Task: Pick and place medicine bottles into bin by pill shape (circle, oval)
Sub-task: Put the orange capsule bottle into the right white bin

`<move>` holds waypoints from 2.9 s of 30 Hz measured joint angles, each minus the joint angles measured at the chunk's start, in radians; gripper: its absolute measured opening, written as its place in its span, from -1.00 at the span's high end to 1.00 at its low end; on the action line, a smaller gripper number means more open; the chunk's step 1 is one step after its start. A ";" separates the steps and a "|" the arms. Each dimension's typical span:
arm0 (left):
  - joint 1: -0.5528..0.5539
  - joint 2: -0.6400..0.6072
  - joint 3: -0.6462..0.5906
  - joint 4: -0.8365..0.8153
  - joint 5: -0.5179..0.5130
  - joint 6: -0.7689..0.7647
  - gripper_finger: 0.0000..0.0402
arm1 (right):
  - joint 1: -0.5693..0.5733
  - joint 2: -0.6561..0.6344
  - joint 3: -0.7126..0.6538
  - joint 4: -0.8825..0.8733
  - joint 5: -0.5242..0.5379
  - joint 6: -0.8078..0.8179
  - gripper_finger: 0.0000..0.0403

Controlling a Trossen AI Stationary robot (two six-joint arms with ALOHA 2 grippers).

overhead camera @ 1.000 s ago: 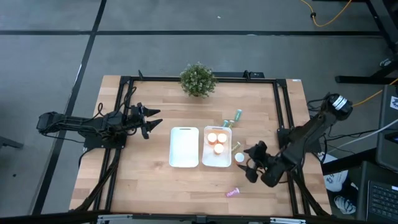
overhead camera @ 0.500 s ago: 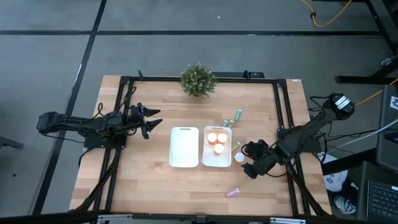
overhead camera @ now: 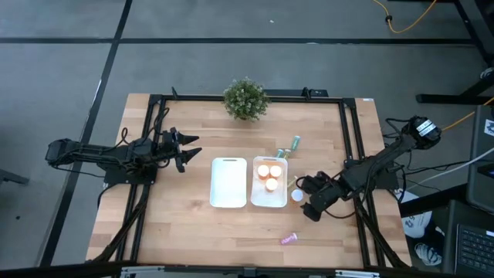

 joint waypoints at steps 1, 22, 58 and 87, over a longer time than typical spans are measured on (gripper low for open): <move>0.000 0.000 0.000 0.000 0.000 0.000 -0.27 | -0.002 0.000 0.012 -0.019 0.001 -0.017 -0.87; 0.000 0.000 0.000 0.000 0.000 0.000 -0.27 | -0.006 0.183 0.301 -0.353 0.048 -0.062 -0.80; 0.000 0.000 0.000 0.000 0.000 0.000 -0.27 | -0.006 0.186 0.302 -0.334 0.046 -0.114 -0.80; 0.000 0.000 0.000 0.000 0.000 0.000 -0.27 | -0.006 0.186 0.301 -0.313 0.047 -0.128 -0.96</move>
